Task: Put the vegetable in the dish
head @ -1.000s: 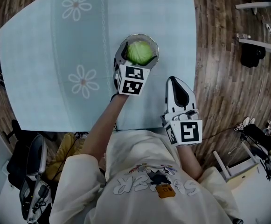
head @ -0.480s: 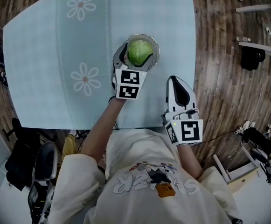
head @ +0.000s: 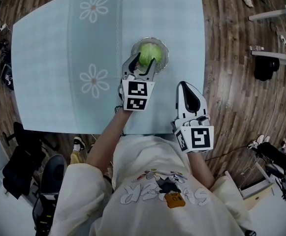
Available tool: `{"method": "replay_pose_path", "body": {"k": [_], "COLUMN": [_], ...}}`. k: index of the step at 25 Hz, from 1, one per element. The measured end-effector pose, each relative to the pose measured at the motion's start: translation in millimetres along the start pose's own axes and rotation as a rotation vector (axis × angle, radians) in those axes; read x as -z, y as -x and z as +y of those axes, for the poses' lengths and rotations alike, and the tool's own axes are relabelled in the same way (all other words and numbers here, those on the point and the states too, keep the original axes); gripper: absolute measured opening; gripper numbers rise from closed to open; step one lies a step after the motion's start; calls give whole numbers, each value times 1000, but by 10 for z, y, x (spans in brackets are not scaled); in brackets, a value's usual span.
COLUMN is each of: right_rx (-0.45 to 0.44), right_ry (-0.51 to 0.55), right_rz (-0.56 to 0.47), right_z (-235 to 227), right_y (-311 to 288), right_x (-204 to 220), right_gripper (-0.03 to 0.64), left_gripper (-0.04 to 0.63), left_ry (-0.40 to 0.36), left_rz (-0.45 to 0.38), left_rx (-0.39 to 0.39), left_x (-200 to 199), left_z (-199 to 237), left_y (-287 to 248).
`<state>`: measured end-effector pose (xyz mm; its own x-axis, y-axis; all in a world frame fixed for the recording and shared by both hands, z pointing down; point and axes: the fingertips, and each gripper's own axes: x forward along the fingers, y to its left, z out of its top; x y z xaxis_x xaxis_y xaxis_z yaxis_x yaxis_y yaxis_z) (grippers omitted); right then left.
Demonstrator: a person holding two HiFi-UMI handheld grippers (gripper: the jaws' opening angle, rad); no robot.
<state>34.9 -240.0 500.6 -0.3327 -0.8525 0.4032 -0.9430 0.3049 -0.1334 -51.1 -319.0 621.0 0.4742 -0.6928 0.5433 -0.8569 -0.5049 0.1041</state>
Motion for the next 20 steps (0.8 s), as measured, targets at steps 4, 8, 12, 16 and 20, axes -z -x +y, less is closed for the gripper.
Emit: {"method": "replay_pose_path", "body": {"k": [4, 8, 12, 16, 20], "right_rx": [-8, -32, -57, -90, -118], "right_ry": [-5, 10, 24, 45, 61], "right_rz": [-7, -24, -46, -72, -94], "right_z": [-44, -71, -36, -69, -120], "right_y": [166, 264, 390, 578, 799], "right_x": [-1, -23, -77, -165, -235], "right_gripper": [25, 25, 25, 25, 25], "left_gripper": [24, 8, 8, 8, 8], "left_ry": [5, 33, 49, 69, 94], "left_rz": [-23, -46, -70, -99, -129], "left_rx": [-63, -95, -115, -146, -185], "left_x": [-59, -118, -177, -288, -392], "left_z": [-80, -168, -278, -459, -671], "left_y": [203, 429, 731, 1025, 1333]}}
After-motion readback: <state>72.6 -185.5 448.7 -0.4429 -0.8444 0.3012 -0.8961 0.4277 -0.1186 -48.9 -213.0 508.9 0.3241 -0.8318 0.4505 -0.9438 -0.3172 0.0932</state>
